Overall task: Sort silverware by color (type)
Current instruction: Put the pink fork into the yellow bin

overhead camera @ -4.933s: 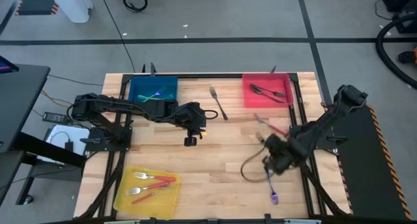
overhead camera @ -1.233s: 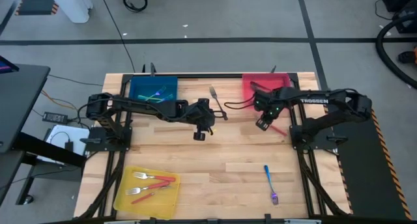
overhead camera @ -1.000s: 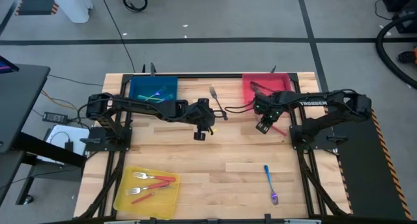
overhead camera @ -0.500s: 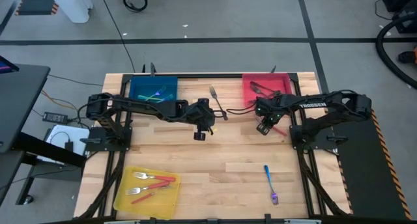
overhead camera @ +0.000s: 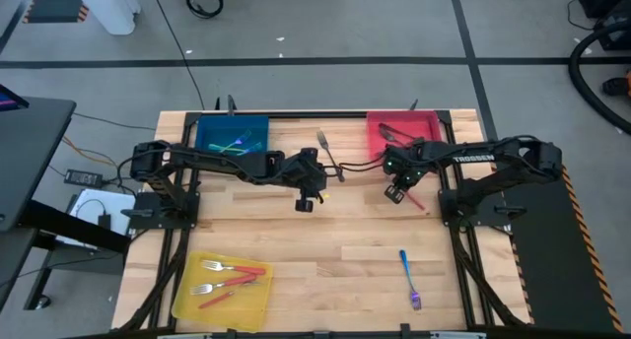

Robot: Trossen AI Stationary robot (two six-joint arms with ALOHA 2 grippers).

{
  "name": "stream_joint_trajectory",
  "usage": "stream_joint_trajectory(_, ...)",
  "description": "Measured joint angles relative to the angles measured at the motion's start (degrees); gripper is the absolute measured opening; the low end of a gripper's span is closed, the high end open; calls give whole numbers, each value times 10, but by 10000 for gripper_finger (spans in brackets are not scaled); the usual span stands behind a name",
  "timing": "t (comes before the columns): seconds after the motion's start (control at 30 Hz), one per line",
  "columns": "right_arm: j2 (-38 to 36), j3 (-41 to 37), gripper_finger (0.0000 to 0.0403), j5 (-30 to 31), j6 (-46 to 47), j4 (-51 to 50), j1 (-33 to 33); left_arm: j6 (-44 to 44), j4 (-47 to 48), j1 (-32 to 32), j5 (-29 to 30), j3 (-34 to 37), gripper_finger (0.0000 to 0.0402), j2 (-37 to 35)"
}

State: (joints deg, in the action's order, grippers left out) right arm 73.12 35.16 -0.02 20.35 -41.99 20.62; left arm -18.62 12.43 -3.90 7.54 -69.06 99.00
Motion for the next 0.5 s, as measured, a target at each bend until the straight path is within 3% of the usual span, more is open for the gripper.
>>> stream_joint_trajectory(0.27, -28, 102, 2, -56, -67, 20, -63, 101, -71, 0, -1, 0, 144, 0)
stream_joint_trajectory(0.4, -69, 169, 2, -52, -86, 15, -103, 149, -107, 0, 0, 0, 144, 0)
stream_joint_trajectory(0.5, -106, 214, 2, -13, -100, 15, -138, 151, -134, 0, 0, 0, 144, 0)
